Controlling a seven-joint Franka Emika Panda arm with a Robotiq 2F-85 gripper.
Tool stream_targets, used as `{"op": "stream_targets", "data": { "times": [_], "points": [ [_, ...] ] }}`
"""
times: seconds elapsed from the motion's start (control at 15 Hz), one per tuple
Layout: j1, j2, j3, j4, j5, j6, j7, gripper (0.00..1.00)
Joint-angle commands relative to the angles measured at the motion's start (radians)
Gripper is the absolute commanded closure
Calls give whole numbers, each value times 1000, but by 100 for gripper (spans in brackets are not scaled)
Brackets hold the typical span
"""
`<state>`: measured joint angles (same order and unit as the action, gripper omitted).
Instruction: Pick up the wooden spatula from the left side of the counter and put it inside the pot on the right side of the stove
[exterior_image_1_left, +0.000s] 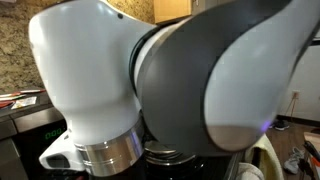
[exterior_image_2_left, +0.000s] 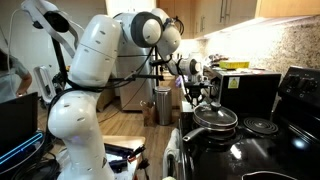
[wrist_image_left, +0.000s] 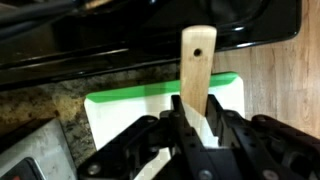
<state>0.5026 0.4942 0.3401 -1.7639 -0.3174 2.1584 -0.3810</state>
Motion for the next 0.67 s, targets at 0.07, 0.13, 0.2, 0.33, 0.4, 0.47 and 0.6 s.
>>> {"op": "stream_targets", "data": {
  "times": [0.07,0.13,0.2,0.33,0.4,0.47,0.6],
  "points": [
    [-35,-77,-5,-62,2,-32,24,93],
    [-41,-91,-7,-70,2,-35,30,93],
    [-48,-103,-8,-80,5,-37,30,93],
    [-67,-133,0,-106,29,-40,23,93],
    [-77,-146,8,-115,49,-50,10,93],
    [-86,-160,18,-130,74,-43,-2,93],
    [-93,-181,29,-157,110,-32,1,93]
  ]
}}
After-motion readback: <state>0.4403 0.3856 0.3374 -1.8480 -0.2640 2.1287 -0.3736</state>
